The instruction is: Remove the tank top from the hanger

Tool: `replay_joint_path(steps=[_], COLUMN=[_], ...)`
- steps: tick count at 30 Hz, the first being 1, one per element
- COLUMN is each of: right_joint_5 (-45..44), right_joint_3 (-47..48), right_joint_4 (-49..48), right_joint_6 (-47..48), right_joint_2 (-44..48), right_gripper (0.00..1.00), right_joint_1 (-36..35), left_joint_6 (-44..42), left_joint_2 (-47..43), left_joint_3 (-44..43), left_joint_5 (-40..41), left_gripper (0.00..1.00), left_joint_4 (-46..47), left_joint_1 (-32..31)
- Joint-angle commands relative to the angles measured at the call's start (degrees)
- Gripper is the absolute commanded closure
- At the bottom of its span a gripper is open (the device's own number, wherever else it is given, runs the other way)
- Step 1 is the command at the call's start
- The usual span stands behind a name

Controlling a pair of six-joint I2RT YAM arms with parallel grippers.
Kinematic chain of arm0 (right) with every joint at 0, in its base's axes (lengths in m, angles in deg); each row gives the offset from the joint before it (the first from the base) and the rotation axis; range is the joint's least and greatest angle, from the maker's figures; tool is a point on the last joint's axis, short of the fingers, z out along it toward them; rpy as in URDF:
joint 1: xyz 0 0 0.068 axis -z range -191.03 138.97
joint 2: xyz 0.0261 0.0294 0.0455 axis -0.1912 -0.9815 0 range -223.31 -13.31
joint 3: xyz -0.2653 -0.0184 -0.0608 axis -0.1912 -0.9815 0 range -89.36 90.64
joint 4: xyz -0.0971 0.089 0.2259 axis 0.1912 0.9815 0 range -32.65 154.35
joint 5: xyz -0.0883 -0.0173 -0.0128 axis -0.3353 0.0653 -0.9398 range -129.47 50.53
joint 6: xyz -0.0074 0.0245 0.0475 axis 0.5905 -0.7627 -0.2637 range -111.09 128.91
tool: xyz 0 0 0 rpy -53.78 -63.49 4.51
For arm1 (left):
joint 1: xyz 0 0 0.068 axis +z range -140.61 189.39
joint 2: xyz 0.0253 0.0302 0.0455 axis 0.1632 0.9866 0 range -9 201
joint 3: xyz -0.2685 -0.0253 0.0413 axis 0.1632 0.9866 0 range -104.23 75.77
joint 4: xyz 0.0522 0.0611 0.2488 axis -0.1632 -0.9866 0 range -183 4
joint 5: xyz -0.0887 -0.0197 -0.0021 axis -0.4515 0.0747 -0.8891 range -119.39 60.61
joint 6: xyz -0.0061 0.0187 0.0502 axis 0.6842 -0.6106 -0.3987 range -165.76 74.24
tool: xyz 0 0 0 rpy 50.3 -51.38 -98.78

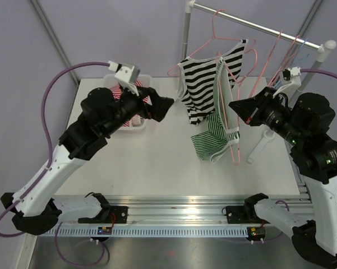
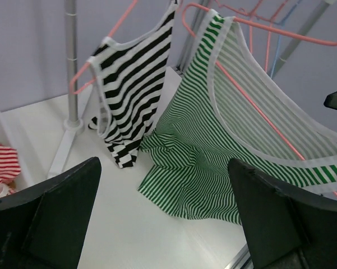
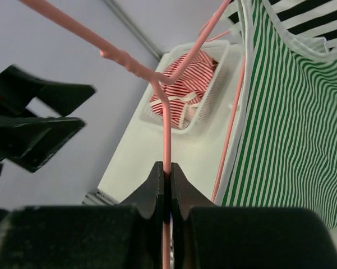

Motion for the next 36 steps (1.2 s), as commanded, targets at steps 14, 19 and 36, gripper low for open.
replay_joint_path(steps=[14,19,36], right_joint_5=[26.61,27.75,20.55], right_joint_3=[-4.1,-3.93,-11.38], right_joint_4=[-0.65,0.23,5.59], right_joint_6=[-0.04,0.14,9.01], right_joint_2=[9.12,10.0,11.14], right_gripper=[1.0,1.0,1.0], right_joint_1=[-0.32,-0.32,-0.32], left_joint_6=[-14.38,-14.3,-13.42], left_joint_2=[12.32,13.99,11.62], left_joint_3=[-3.46,-3.72,1.72], left_joint_5=[9.78,8.73,20.05], left_gripper=[0.14,0.28,1.0], left_joint_4=[18.44,19.94,17.57], left_joint_1=[-11.52,-11.43,-11.08])
